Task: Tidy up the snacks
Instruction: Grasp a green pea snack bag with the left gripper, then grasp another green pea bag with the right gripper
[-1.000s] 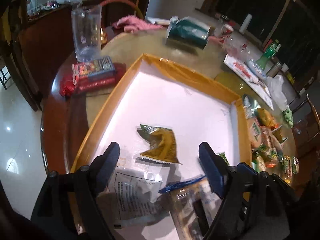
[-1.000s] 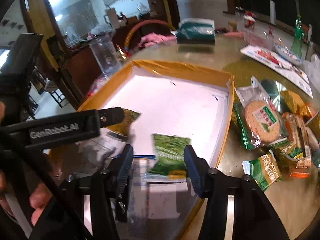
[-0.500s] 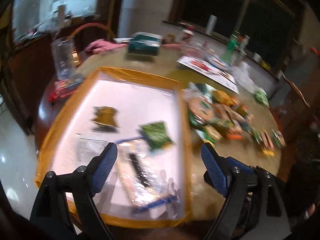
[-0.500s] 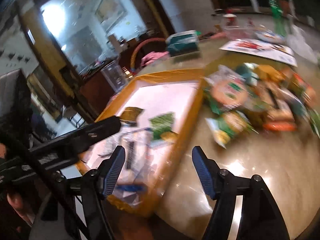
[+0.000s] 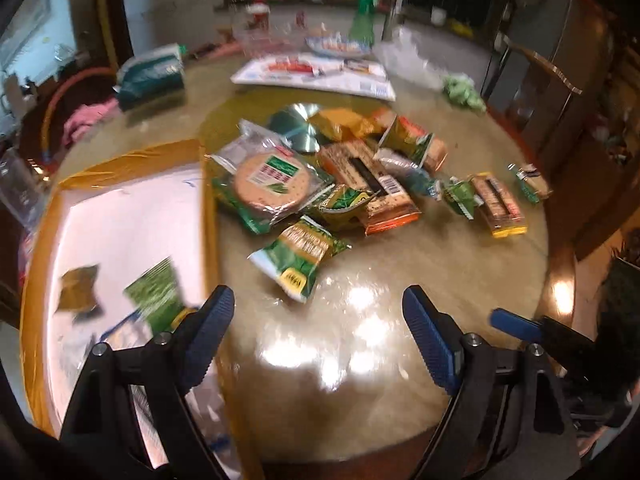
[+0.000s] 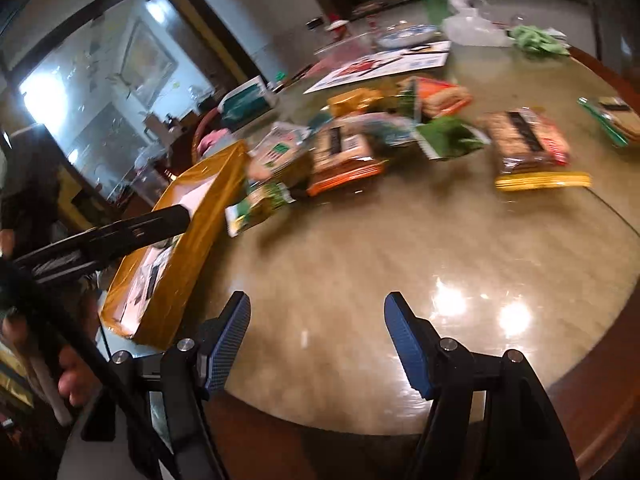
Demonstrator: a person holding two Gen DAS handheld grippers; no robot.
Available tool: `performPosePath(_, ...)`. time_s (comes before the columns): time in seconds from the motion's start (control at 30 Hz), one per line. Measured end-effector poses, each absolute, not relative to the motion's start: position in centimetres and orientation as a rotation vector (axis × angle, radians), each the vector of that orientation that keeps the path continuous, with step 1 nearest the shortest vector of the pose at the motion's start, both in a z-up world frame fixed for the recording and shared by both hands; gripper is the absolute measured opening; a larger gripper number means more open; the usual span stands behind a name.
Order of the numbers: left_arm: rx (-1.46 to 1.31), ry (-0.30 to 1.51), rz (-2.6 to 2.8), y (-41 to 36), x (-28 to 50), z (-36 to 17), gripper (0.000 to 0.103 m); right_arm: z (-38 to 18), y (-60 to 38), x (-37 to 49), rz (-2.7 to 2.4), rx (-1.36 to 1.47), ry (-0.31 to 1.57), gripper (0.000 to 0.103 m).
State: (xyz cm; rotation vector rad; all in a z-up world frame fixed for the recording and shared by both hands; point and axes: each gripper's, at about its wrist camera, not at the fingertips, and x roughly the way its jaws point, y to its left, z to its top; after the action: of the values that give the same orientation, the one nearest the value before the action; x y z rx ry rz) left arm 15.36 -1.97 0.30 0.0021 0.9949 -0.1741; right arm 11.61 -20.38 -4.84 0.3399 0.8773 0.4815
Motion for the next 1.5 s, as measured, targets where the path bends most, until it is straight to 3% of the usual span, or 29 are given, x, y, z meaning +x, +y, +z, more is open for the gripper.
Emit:
performPosePath(0.3, 0.062, 1.231, -0.213, -4.4, 23.8, -4.1, 0.086, -5.3, -23.1, 11.9, 0.417, 0.374, 0.847, 0.07)
performPosePath(0.43, 0.05, 1.288, -0.216, -5.3, 23.9, -5.3, 0.08, -5.5, -23.7, 12.1, 0.445, 0.397, 0.843, 0.07)
performPosePath(0.63, 0.124, 1.235, -0.193, -6.8, 22.5, -5.5, 0.077, -5.9, -24.1, 12.1, 0.468, 0.428, 0.853, 0.07)
performPosePath(0.77, 0.114, 1.218, -0.145, -6.4, 22.9, -5.5, 0.061, -6.1, -24.3, 12.2, 0.471, 0.445, 0.866, 0.07)
performPosePath(0.87, 0.085, 1.197, -0.158, -6.3, 21.9, -5.3, 0.042, -6.2, -24.3, 12.2, 0.472, 0.457, 0.87, 0.07)
performPosePath(1.03, 0.107, 1.123, -0.127, -6.0, 18.7, -5.0, 0.039, -6.1, -23.9, 12.3, 0.466, 0.429, 0.87, 0.07)
performPosePath(1.5, -0.224, 0.926, -0.179, 0.1, 9.0, 0.6, 0.039, -5.8, -22.8, 12.1, 0.426, 0.359, 0.876, 0.07)
